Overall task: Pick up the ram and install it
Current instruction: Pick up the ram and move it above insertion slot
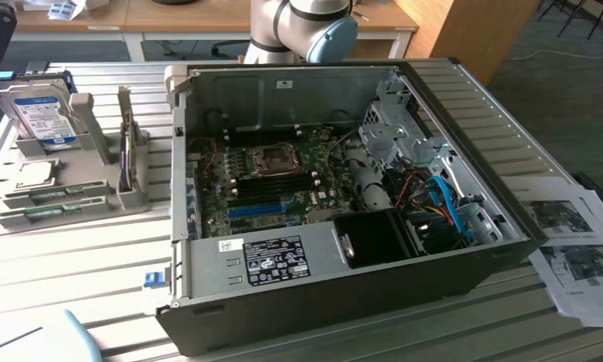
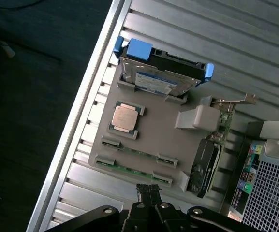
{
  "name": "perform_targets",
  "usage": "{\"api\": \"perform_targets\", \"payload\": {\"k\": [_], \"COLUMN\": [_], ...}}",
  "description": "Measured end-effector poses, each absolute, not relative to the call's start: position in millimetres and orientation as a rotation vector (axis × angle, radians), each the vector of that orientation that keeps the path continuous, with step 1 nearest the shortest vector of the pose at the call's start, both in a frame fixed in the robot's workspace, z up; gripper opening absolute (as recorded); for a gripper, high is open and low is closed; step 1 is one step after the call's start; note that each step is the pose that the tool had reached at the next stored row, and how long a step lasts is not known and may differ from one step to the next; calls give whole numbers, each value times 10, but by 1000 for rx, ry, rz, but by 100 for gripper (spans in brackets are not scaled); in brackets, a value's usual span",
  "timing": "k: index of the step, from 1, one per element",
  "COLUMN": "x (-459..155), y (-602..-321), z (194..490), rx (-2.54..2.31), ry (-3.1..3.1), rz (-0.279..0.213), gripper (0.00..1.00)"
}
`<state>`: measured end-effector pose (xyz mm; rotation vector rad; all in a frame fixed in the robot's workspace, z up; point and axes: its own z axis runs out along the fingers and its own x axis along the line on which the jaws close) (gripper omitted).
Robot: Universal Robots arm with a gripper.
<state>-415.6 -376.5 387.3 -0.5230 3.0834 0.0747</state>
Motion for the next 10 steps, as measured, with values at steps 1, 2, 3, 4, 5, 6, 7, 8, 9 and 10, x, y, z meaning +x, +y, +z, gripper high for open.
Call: {"api": "perform_targets", "payload": {"k": [1, 2, 3, 4, 5, 6, 7, 8, 9, 10], "x": [-4156, -4156, -4156, -4156, -4156, -4156, -4156, -4156, -4156, -4156], "y": [-3765, -3765, -3765, -3765, -3765, -3765, -3765, -3765, -3765, -3765], "z": [3873, 3873, 3873, 3873, 3873, 3873, 3873, 3873, 3874, 3873], "rx": [-543, -564, -584, -604, -624, -645, -666, -685, -704, -723], "ry": [3080, 3077, 3073, 3070, 3066, 3062, 3058, 3054, 3050, 3046], "rz": [75, 75, 75, 75, 75, 76, 76, 76, 76, 76], "gripper": [9, 9, 9, 9, 9, 9, 9, 9, 9, 9]}}
